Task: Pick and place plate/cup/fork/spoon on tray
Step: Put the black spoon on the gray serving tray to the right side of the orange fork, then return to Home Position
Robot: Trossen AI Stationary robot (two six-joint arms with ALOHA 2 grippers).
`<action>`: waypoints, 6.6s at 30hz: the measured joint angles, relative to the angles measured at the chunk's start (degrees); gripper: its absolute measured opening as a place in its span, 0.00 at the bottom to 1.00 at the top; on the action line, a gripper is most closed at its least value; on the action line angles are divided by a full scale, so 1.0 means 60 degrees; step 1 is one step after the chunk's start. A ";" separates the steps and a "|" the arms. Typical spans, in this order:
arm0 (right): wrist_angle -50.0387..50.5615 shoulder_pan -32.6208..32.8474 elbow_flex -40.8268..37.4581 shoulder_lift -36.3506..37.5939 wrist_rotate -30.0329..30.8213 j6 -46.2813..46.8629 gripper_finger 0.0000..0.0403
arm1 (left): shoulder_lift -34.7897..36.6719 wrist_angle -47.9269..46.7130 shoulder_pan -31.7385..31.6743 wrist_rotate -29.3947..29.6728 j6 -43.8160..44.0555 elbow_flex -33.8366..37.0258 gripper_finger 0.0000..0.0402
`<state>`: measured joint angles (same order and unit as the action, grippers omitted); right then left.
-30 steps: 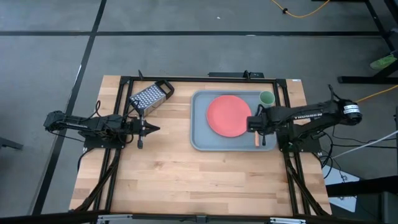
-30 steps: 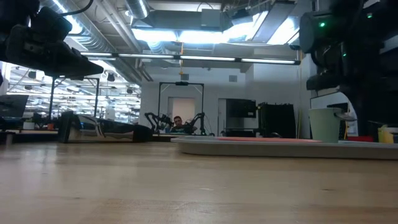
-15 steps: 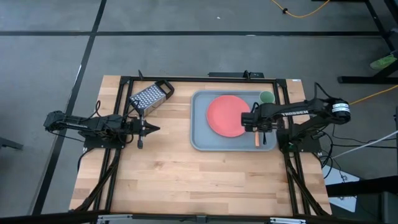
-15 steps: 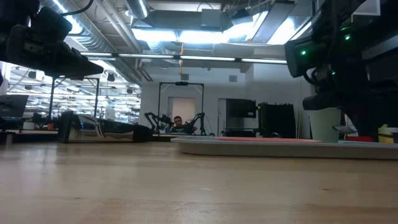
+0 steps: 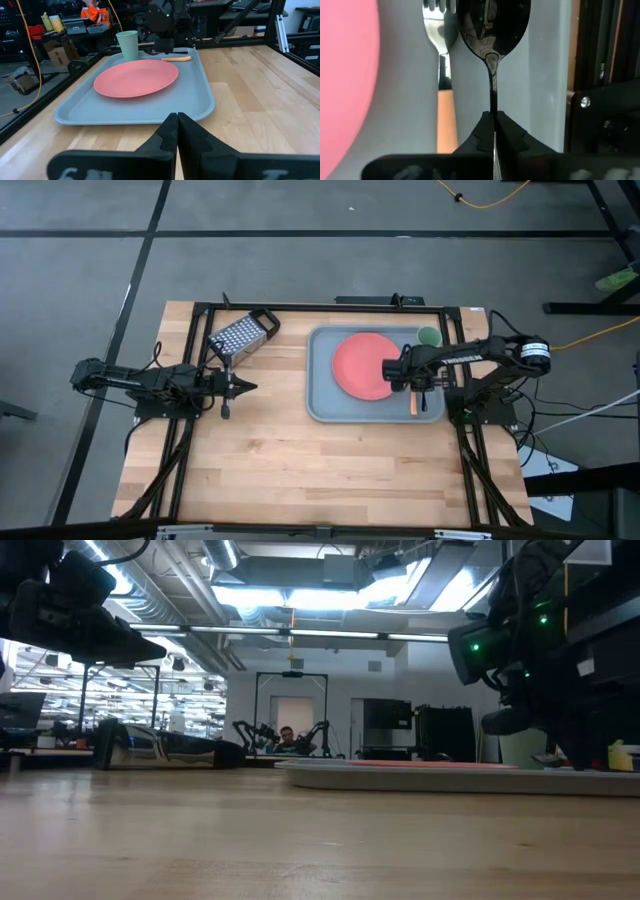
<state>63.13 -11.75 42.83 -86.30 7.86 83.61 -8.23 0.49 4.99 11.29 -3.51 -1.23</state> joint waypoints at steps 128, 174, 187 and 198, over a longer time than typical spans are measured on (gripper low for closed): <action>0.1149 0.2786 0.3666 -0.0044 0.0554 -0.1734 0.20 | 0.0004 -0.0003 0.0001 0.0000 -0.0003 0.0000 0.00; -1.4344 0.5409 -0.6139 0.6468 -0.2255 -1.2230 0.20 | 0.0000 0.0000 0.0000 0.0025 -0.0001 -0.0004 0.00; -1.4327 0.4965 -0.6470 0.7923 -0.2688 -1.3266 0.20 | 0.0004 0.0000 0.0000 0.0028 -0.0003 -0.0004 0.00; -1.3906 0.4181 -0.7071 1.0302 -0.3034 -1.3732 0.20 | 0.0000 0.0000 0.0000 0.0033 0.0001 -0.0004 0.00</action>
<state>-20.30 13.34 0.40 -24.49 -10.35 1.22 -8.23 0.49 4.99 11.49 -3.51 -1.26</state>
